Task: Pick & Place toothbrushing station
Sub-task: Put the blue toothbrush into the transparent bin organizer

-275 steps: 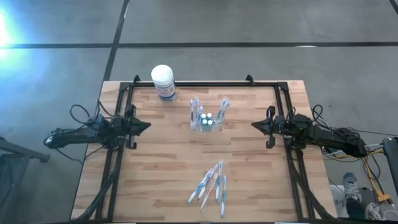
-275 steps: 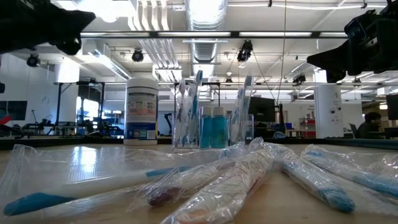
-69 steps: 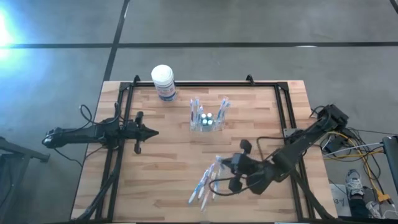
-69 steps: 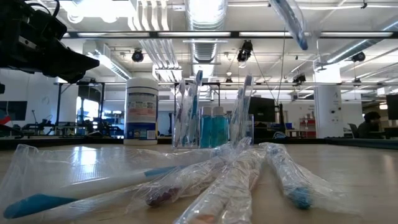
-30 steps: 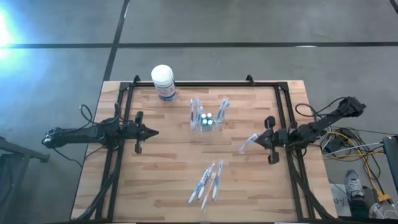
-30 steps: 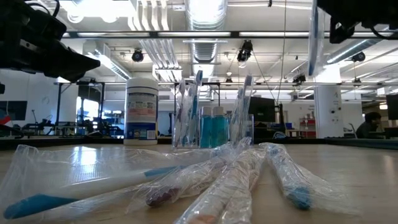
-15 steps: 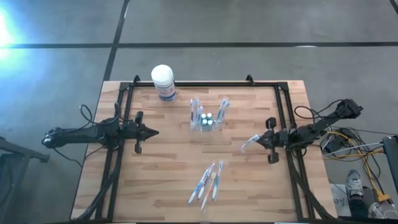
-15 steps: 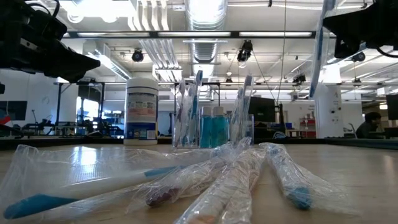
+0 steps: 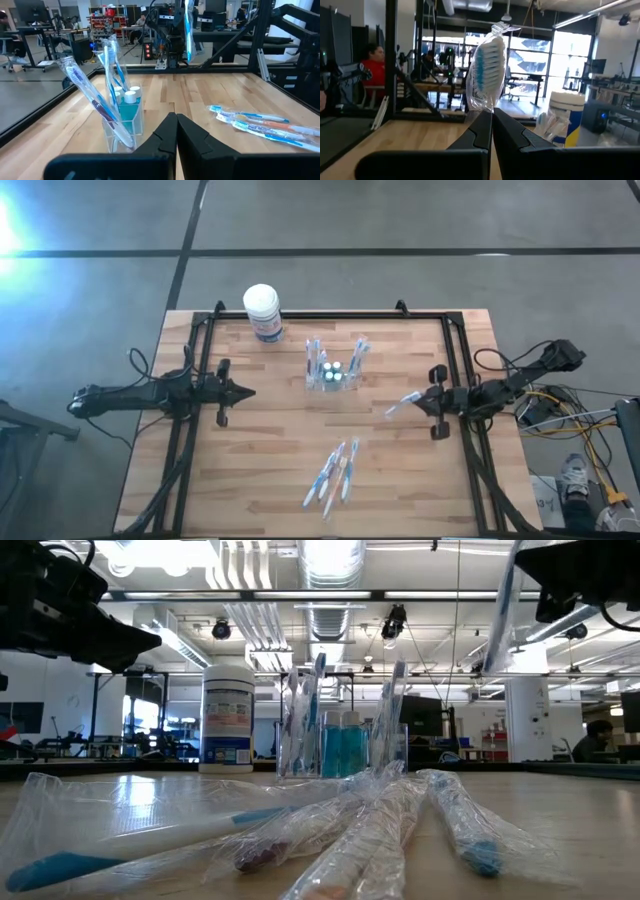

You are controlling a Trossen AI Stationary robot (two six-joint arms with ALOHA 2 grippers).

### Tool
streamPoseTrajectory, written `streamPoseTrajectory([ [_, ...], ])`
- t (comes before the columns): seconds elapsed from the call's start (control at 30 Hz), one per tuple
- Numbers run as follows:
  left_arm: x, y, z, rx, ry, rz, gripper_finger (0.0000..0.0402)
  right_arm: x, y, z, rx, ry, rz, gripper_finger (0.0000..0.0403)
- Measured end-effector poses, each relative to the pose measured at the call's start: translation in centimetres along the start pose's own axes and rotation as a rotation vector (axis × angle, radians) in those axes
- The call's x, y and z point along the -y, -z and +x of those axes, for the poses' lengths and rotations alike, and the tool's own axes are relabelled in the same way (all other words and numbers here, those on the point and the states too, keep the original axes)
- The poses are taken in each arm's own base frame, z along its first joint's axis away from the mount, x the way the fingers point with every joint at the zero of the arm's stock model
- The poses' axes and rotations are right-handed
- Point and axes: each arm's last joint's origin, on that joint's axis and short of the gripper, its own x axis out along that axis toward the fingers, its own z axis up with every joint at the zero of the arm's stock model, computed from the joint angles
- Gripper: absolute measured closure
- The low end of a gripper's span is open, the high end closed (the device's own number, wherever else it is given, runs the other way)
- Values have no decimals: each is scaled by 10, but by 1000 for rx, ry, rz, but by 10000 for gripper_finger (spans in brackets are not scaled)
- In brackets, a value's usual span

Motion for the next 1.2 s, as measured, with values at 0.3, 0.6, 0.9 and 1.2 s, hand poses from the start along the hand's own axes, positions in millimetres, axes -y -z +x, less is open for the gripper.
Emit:
streamPoseTrajectory([
  [0.3, 0, 0, 0, 3, 0, -80, 393, 4, -45, 25, 98, 95, -123, 395],
  [0.6, -5, -8, -1, 87, -170, -138, 393, 31, -102, 81, 31, 19, -253, 395],
  [0.9, -6, -8, -1, 97, -194, -196, 393, 79, -99, 122, -43, -35, -206, 395],
  [1.2, -6, -8, -1, 96, -195, -197, 393, 98, -41, 124, -81, -5, -146, 395],
])
